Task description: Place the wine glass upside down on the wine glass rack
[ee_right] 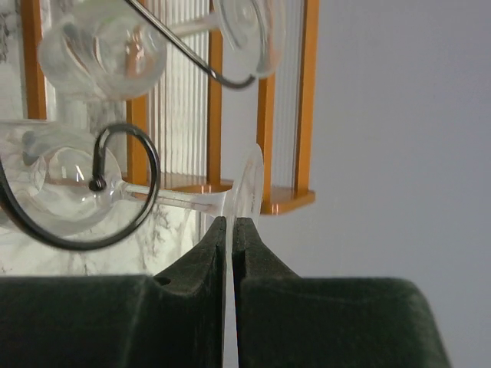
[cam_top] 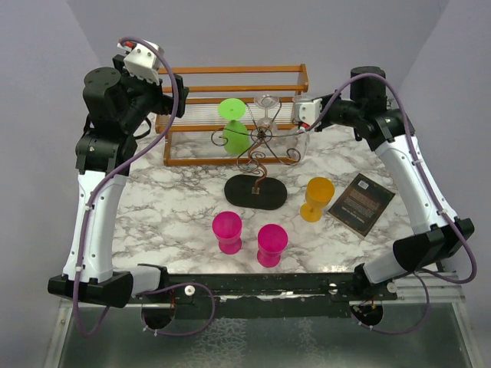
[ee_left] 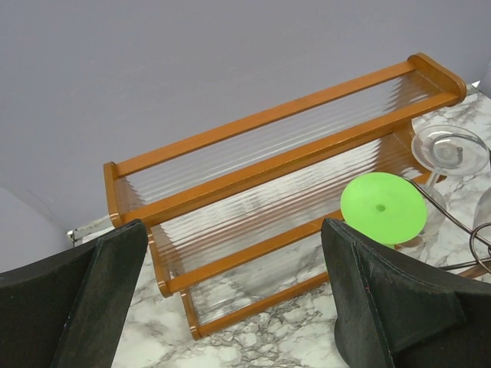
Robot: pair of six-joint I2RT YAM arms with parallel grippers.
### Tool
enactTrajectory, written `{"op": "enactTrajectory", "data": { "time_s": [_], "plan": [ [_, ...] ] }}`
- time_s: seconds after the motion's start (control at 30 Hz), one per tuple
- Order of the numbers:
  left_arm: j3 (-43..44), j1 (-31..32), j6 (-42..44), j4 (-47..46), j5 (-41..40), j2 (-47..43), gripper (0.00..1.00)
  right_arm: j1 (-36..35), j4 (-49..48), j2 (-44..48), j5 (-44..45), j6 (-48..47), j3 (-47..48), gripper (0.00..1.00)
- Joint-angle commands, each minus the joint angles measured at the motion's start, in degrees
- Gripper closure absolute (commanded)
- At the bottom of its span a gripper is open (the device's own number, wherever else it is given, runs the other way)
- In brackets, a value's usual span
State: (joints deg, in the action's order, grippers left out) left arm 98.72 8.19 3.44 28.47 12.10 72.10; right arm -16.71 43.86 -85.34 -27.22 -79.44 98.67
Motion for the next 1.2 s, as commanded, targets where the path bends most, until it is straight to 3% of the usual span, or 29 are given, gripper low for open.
{"op": "enactTrajectory", "data": {
  "time_s": [0.0, 0.5, 1.17],
  "plan": [
    [0.4, -0.9, 0.3, -1.9, -0.8, -1.1, 0.01, -2.7, 2.1, -1.4, -4.6, -4.0, 5.2, 0.98],
    [0.5, -1.6, 0.8, -2.1, -0.8, -0.9, 0.01, -5.0, 10.2, -1.9, -12.1, -6.7, 9.7, 0.96],
    [-0.2, -1.8, 1.5, -2.6, -0.6, -1.1, 0.01, -5.1, 13.7, 1.9, -13.3, -5.9, 9.0, 0.96]
  ]
}}
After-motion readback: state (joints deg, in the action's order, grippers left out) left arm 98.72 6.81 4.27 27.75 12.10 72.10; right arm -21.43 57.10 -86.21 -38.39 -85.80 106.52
